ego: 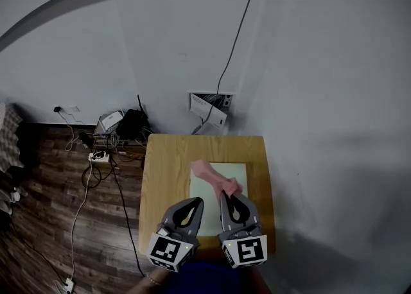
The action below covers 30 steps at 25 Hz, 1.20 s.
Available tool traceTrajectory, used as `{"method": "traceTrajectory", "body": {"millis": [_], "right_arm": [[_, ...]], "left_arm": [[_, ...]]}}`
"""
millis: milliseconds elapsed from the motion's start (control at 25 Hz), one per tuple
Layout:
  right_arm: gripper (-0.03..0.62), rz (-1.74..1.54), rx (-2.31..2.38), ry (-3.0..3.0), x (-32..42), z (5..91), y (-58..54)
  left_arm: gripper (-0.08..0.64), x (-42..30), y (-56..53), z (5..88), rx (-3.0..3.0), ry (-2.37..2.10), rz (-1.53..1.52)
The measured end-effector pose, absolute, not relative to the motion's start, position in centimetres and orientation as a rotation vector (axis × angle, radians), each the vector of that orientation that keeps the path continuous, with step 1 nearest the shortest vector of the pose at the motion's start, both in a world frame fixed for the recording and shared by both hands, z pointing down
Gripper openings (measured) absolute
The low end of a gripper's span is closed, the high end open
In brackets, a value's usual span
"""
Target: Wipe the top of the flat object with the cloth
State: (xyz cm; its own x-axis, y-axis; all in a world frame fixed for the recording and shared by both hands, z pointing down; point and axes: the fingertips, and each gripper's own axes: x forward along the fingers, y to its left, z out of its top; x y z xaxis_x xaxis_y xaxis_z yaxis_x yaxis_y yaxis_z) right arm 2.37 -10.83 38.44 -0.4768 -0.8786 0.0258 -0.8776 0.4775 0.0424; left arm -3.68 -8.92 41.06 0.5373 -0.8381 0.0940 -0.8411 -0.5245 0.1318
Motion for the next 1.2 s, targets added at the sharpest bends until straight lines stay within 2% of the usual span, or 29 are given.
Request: {"method": "traceTrajectory", "body": {"millis": [600,1200], "right_arm": [[0.020,0.008,1.520,-2.545,2.4,43.7,-15.7],[0.020,0.120,1.340,-2.448,-0.3,52.6,-21.3]], "left_arm": [[0.005,-7.0,-10.5,51.5,2.416,-1.432,0.250],[0.013,-7.5,-10.4,61.2,2.247,-1.369,0.464]]}}
